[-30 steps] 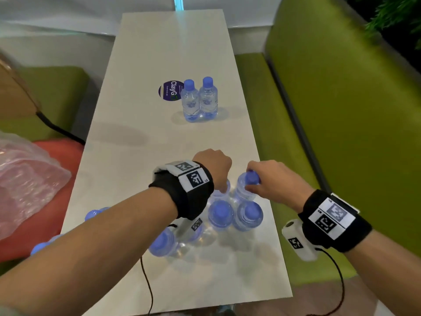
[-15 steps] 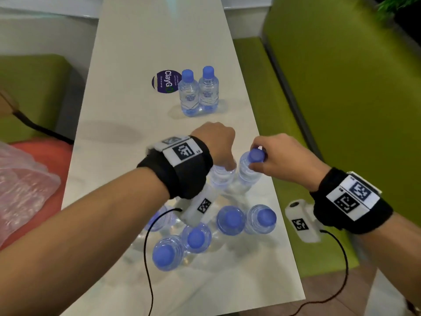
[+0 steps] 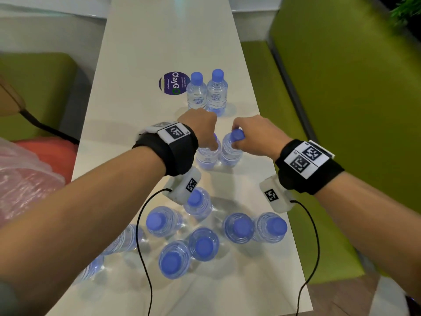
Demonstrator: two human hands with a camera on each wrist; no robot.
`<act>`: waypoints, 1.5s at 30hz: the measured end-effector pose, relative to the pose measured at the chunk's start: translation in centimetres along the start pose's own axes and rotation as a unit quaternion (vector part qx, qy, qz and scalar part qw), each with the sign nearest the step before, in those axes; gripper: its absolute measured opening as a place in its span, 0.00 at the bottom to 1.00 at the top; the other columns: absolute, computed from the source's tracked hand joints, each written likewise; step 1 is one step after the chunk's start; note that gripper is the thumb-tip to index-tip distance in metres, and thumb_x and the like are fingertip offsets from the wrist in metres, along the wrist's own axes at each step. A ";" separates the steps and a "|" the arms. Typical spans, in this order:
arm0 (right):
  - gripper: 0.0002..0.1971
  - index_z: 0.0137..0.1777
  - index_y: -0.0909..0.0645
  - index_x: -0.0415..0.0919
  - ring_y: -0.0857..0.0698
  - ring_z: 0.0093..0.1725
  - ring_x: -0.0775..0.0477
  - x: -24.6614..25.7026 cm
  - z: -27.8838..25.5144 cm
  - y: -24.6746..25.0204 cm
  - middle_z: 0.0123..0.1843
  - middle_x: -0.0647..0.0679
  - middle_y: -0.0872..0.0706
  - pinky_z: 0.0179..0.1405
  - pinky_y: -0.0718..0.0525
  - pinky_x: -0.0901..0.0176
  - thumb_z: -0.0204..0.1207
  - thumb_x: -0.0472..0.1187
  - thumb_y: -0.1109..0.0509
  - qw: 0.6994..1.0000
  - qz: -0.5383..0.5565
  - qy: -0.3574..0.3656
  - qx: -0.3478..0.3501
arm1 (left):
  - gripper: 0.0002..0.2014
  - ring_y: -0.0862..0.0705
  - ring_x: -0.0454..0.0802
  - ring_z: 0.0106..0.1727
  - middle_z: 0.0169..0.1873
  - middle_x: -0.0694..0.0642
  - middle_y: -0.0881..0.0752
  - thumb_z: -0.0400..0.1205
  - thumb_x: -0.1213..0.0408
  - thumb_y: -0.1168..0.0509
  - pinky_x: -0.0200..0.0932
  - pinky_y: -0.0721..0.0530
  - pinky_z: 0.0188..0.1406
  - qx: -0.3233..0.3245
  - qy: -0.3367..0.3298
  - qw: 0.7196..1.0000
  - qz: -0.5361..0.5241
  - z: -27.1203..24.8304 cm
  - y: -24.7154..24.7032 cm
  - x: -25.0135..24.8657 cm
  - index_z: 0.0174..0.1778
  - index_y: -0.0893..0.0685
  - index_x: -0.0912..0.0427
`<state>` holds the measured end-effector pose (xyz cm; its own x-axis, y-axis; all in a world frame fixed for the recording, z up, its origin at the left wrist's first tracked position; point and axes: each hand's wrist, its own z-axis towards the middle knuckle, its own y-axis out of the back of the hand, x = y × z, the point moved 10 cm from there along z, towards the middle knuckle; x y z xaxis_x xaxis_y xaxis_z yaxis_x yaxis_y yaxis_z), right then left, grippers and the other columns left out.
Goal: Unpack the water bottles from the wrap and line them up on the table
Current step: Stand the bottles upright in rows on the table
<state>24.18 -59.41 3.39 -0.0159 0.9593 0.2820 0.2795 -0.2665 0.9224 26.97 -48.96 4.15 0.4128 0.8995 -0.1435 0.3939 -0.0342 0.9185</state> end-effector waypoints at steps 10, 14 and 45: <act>0.19 0.61 0.21 0.39 0.17 0.53 0.34 0.5 1.2 -0.8 0.54 0.37 0.14 0.40 0.31 0.55 0.76 0.50 0.28 0.999 0.028 -0.013 -0.033 | 0.19 0.18 0.63 0.55 0.57 0.62 0.16 0.79 0.54 0.32 0.47 0.26 0.46 -0.043 0.010 0.998 -0.039 0.4 -0.2 2.8 0.63 0.21 0.57; 0.21 0.67 0.26 0.45 0.19 0.47 0.37 0.8 1.0 -1.3 0.55 0.39 0.15 0.41 0.28 0.55 0.76 0.48 0.27 1.000 0.023 0.004 0.014 | 0.23 0.19 0.60 0.46 0.46 0.58 0.19 0.77 0.43 0.32 0.46 0.25 0.42 -0.066 0.036 0.997 -0.022 0.0 0.2 3.3 0.58 0.20 0.59; 0.25 0.46 0.27 0.42 0.24 0.43 0.40 0.3 1.5 0.3 0.44 0.43 0.23 0.39 0.29 0.54 0.75 0.66 0.31 0.996 -0.049 -0.057 -0.056 | 0.20 0.16 0.62 0.56 0.57 0.58 0.13 0.77 0.51 0.30 0.51 0.26 0.55 -0.096 -0.015 0.995 0.030 0.3 0.5 3.2 0.66 0.17 0.48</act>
<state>25.71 -59.06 3.32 0.0721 0.9839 0.1634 0.1730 -0.1737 0.9695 28.71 -46.21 4.04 0.4556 0.8851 -0.0947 0.2043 -0.0004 0.9789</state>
